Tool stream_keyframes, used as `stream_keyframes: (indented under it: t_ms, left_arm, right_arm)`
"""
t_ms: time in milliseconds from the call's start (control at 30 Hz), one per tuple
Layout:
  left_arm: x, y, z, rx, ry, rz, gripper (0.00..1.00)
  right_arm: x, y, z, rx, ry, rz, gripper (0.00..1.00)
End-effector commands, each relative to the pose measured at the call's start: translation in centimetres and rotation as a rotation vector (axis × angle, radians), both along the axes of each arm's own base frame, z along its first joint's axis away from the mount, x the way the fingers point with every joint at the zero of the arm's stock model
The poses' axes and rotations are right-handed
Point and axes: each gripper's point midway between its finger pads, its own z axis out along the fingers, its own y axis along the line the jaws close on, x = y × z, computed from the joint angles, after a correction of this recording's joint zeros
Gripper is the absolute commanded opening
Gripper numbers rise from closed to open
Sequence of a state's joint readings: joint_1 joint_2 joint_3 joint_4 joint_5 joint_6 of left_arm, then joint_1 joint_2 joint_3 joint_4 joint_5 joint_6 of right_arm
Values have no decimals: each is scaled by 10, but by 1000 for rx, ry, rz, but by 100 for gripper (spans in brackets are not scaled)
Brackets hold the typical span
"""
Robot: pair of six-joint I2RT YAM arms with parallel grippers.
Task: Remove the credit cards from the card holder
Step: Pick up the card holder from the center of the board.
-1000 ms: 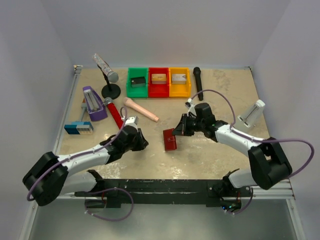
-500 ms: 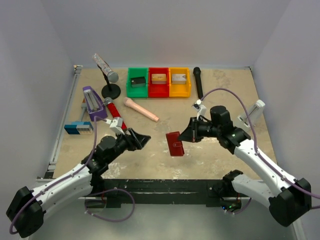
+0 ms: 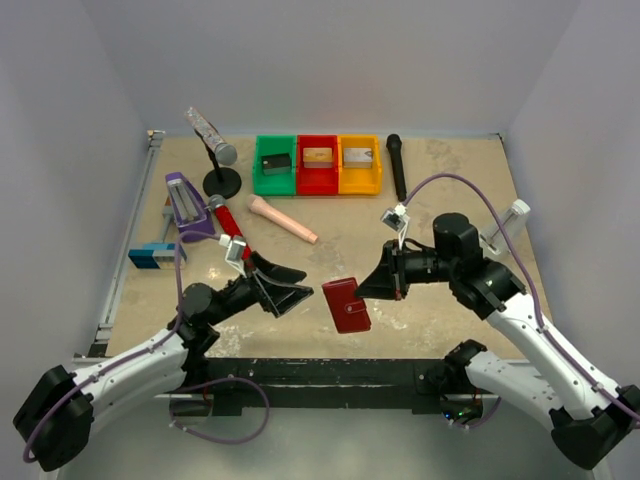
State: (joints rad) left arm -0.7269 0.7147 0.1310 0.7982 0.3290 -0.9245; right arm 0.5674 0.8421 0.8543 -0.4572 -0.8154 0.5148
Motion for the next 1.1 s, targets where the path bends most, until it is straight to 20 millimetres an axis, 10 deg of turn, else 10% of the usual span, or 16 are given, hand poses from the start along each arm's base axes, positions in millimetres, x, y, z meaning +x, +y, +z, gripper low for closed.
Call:
stream_keyframes:
  t_ms: [0,1067]
  left_arm:
    - [-27,-3,43,-130,-139,-137,100]
    - [-52,-26,52,-160,-182,-286,96]
  right_arm:
    - [-12,2,29,63,-61,65,0]
    - [-16,27,49,128,-28,132,0]
